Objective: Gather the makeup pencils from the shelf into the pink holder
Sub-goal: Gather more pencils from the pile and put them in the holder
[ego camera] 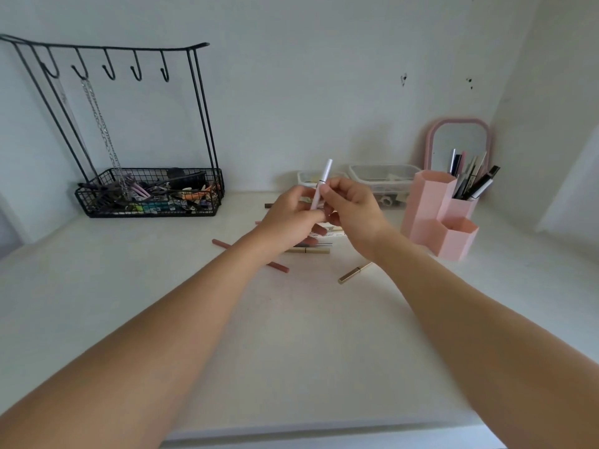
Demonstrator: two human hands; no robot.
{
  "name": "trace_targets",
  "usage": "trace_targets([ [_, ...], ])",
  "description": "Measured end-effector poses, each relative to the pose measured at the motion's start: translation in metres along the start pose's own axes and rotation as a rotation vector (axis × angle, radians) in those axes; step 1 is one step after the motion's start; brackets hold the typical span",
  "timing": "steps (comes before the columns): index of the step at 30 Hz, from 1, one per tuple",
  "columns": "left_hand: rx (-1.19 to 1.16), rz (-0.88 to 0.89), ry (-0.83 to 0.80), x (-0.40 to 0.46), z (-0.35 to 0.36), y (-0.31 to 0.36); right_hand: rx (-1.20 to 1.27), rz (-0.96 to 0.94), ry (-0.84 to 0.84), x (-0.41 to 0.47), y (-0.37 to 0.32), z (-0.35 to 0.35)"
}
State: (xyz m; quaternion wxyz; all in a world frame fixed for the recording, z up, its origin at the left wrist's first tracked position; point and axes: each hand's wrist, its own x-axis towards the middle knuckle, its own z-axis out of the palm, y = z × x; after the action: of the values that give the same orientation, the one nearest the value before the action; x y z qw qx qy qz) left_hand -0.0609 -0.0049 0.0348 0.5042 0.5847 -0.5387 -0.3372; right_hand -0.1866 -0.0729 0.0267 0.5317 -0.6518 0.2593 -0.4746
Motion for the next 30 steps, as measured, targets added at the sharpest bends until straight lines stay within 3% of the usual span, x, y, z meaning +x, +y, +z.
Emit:
trace_targets([
  [5, 0.095, 0.113, 0.097, 0.003, 0.000, -0.010, -0.127, -0.021, 0.092, 0.006, 0.006, -0.007],
  [9, -0.079, 0.075, 0.200, 0.003, -0.013, -0.012, -0.759, -0.083, 0.153, 0.018, 0.010, -0.042],
  [12, -0.130, 0.061, 0.238, 0.000, -0.019, -0.017, -0.951, -0.012, 0.133, 0.020, 0.015, -0.064],
  [17, -0.236, -0.012, 0.335, -0.001, -0.021, -0.023, -1.015, 0.009, 0.079, 0.018, 0.018, -0.063],
  [30, -0.248, -0.045, 0.364, -0.002, -0.022, -0.028, -1.107, -0.003, -0.082, 0.013, 0.022, -0.058],
])
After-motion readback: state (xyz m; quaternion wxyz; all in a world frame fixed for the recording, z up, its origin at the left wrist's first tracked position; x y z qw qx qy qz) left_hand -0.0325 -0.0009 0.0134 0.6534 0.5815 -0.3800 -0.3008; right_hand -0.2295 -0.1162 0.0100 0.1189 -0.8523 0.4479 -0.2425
